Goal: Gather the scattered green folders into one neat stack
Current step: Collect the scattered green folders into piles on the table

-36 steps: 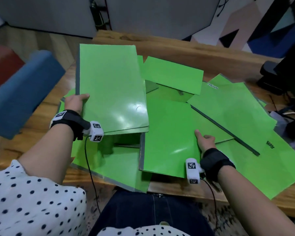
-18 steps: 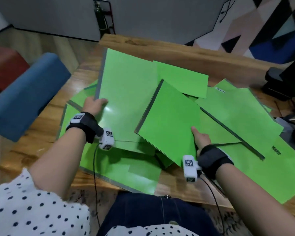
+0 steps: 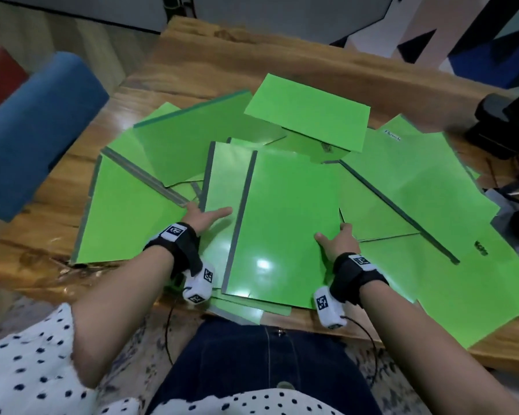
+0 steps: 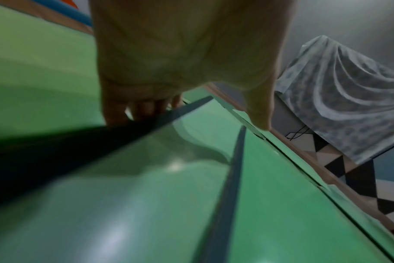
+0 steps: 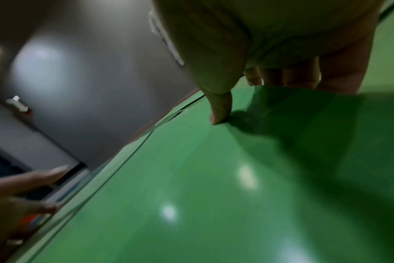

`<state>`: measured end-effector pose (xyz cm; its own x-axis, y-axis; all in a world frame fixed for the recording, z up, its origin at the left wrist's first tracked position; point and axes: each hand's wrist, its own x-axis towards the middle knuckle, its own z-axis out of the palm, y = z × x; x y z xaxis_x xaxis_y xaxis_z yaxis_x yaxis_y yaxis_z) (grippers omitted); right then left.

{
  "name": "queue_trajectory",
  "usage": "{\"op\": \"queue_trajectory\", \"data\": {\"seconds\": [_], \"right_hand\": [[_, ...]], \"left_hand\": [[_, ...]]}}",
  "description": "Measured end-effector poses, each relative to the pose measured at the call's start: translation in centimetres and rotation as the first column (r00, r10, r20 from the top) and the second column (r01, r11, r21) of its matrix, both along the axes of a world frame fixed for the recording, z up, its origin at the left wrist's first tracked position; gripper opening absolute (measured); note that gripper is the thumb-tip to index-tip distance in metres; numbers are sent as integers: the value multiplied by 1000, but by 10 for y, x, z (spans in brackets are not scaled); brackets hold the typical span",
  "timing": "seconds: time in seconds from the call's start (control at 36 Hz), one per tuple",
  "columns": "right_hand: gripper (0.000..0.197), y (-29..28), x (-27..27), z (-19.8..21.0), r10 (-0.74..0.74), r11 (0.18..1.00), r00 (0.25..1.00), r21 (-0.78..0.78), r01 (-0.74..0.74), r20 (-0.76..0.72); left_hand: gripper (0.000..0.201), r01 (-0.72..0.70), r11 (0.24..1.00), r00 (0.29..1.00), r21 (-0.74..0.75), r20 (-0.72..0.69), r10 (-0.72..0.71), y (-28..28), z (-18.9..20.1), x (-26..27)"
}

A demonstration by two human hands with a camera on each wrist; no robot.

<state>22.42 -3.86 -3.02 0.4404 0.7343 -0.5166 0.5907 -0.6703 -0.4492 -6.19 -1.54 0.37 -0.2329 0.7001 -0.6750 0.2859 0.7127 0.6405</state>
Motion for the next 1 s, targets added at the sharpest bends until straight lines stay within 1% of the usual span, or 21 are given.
{"op": "queue_trajectory", "data": {"seconds": [0.03, 0.08, 0.14, 0.17, 0.19, 0.25, 0.28, 0.33, 0.39, 0.44, 0.47, 0.53, 0.58, 0.64, 0.72, 0.81, 0.89, 0.94, 1.0], "right_hand": [[71, 1, 0, 1, 27, 1000, 999, -11, -27, 24], [74, 3, 0, 1, 90, 995, 993, -49, -86, 78], [79, 6, 3, 2, 169, 982, 977, -111, -155, 130], [80, 8, 6, 3, 209, 973, 965, -137, -188, 157], [78, 10, 10, 4, 250, 962, 950, -157, -222, 188], [63, 17, 22, 9, 327, 941, 908, -180, -287, 262], [54, 22, 31, 12, 352, 933, 886, -182, -309, 302], [45, 34, 51, 18, 371, 928, 840, -170, -330, 395], [45, 50, 75, 20, 363, 931, 782, -157, -330, 507], [54, 66, 99, 17, 360, 930, 719, -164, -330, 594], [59, 73, 111, 14, 357, 931, 700, -175, -319, 618], [70, 86, 130, 10, 328, 944, 694, -202, -260, 641], [84, 95, 146, 3, 299, 953, 720, -235, -192, 626], [95, 103, 158, -5, 296, 950, 742, -265, -165, 601], [96, 107, 170, -15, 332, 933, 761, -311, -179, 557], [84, 109, 178, -24, 365, 921, 786, -315, -227, 499], [71, 108, 184, -31, 410, 910, 733, -290, -295, 543], [63, 106, 186, -33, 463, 884, 661, -260, -387, 591], [51, 104, 187, -34, 536, 830, 576, -257, -496, 617]], "left_hand": [[123, -4, 999, 1000, -40, -22, 3, 1, 0, 7], [135, -15, 997, 992, -77, -127, 5, 2, -1, 22], [138, -15, 997, 970, -77, -243, -4, 2, -5, 34], [137, -16, 996, 961, -85, -278, -8, 2, -8, 38], [136, -17, 995, 955, -98, -297, -13, 3, -9, 41], [133, -23, 991, 947, -133, -320, -21, 4, -10, 45], [133, -29, 989, 944, -145, -329, -21, 5, -10, 46], [133, -50, 987, 941, -155, -339, -5, 7, -11, 48], [130, -80, 984, 941, -159, -338, 22, 8, -11, 52], [127, -113, 981, 941, -158, -333, 55, 10, -14, 53], [124, -128, 979, 941, -160, -331, 69, 11, -15, 54], [121, -158, 974, 938, -163, -332, 97, 13, -18, 54], [120, -173, 969, 939, -176, -325, 108, 13, -16, 55], [124, -182, 964, 939, -193, -326, 112, 17, -19, 55], [128, -192, 959, 937, -211, -330, 115, 19, -20, 54], [126, -183, 958, 935, -220, -340, 100, 19, -17, 56], [129, -175, 958, 933, -227, -349, 87, 19, -17, 56], [130, -174, 956, 934, -237, -348, 84, 19, -16, 56], [130, -164, 957, 937, -241, -343, 74, 19, -14, 57]]}}
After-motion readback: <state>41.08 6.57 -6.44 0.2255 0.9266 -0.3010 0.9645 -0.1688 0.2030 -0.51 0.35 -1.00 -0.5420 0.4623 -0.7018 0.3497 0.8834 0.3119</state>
